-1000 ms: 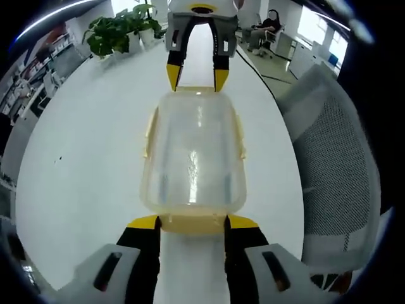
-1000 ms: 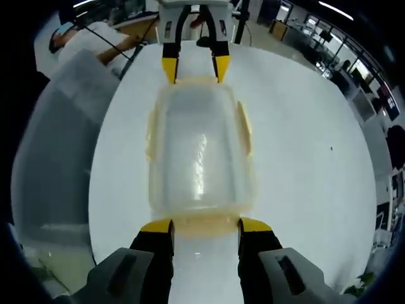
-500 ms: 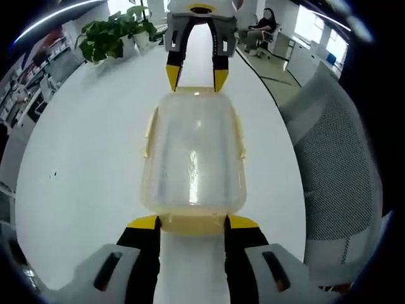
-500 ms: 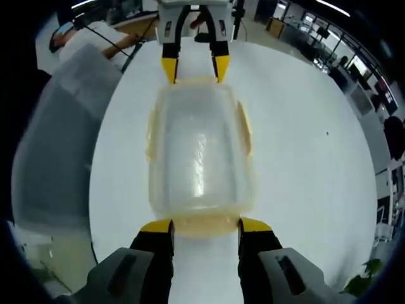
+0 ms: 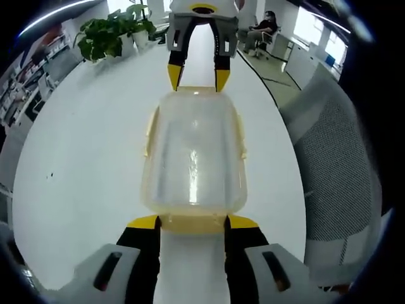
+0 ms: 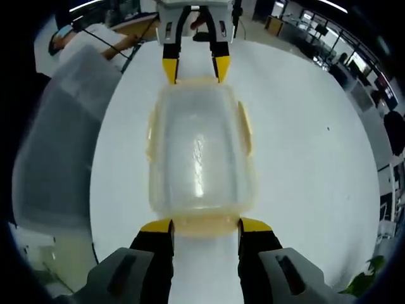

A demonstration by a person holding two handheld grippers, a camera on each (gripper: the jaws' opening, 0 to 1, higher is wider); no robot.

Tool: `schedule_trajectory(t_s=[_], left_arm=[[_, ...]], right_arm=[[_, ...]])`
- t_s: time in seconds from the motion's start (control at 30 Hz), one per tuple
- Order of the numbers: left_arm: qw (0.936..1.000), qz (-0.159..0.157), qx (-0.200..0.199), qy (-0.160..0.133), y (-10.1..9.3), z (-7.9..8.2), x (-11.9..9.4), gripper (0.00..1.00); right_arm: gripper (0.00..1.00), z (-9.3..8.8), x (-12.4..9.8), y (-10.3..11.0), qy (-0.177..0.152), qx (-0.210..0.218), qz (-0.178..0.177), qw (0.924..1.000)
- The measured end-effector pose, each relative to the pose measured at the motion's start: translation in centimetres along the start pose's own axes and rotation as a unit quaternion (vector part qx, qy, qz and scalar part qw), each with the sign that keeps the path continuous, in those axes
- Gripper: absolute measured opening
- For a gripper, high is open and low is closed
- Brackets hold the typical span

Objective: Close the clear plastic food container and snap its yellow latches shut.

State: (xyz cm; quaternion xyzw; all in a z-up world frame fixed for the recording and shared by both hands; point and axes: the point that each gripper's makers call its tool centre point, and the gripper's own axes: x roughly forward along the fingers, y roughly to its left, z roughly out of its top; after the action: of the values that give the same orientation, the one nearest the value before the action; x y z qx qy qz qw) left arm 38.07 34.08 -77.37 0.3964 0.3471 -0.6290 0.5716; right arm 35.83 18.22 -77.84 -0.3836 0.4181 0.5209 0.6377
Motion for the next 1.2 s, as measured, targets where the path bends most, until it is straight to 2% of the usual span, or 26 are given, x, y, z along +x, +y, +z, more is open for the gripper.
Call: schedule_trajectory(t_s=[0.53,1.07,1.2], left_arm=[[1.0000,-0.007,-0.001,-0.001,-0.2,0.2,0.4,0.39],[1.0000,-0.003,0.009,0.002,-0.2,0.0,0.9,0.39],[0.9997,-0.017,-0.018,0.009,-0.7,-0.3,1.0,0.39]], right_arm=[[0.39,-0.5,0.1,0.1,0.002,-0.003,0.004,1.0000],[0.40,-0.5,0.1,0.2,-0.013,0.003,0.004,0.9999],[0.42,-1.7,0.6,1.2,0.017,-0.017,0.015,0.9996]])
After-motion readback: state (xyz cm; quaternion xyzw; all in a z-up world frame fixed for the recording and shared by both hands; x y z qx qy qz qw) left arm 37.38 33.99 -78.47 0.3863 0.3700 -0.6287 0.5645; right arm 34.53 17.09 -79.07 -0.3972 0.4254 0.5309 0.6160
